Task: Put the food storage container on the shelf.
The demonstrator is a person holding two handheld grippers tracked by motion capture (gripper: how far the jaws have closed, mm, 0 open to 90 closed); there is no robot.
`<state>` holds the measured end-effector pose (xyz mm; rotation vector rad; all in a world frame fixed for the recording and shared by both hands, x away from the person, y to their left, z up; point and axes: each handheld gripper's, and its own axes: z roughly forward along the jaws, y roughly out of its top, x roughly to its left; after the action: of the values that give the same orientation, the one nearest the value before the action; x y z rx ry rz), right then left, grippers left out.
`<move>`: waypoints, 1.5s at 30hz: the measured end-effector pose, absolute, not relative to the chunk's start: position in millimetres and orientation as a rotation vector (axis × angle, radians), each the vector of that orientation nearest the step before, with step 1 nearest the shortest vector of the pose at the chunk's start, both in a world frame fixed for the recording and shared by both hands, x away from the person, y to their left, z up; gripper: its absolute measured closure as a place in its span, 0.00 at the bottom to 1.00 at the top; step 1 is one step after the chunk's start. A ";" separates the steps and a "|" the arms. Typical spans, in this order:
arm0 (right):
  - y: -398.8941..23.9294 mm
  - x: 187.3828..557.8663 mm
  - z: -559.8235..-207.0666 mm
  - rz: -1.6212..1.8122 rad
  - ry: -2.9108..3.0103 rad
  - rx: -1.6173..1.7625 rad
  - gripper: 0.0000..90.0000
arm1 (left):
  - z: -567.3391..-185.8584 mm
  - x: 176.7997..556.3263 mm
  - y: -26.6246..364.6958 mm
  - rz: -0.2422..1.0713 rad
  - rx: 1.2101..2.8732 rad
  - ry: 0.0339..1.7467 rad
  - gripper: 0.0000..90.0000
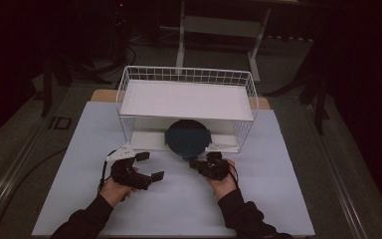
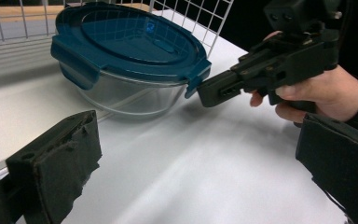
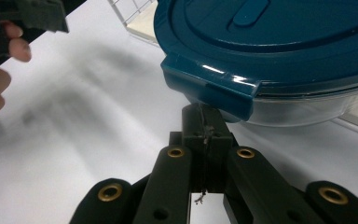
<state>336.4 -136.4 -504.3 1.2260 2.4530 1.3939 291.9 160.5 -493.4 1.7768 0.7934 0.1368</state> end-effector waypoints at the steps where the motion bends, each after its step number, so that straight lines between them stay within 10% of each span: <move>1: -136.0 337.7 -504.9 1.391 2.450 1.227 1.00 | -493.4 291.8 160.4 0.136 1.779 0.794 0.00; 21: -126.1 372.4 -505.1 1.397 2.376 1.289 0.98 | -494.5 290.7 159.3 0.138 1.780 0.784 0.00; 33: -141.2 341.1 -498.1 1.553 2.372 1.192 0.18 | -489.3 285.2 157.9 0.147 1.782 0.760 0.00; 45: -176.2 306.2 -493.1 1.534 2.330 1.125 0.18 | -491.1 280.6 160.7 0.141 1.773 0.750 0.00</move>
<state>306.2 -176.2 -493.1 1.1245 2.3299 1.5341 280.6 160.7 -491.1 1.7729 0.7501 0.1409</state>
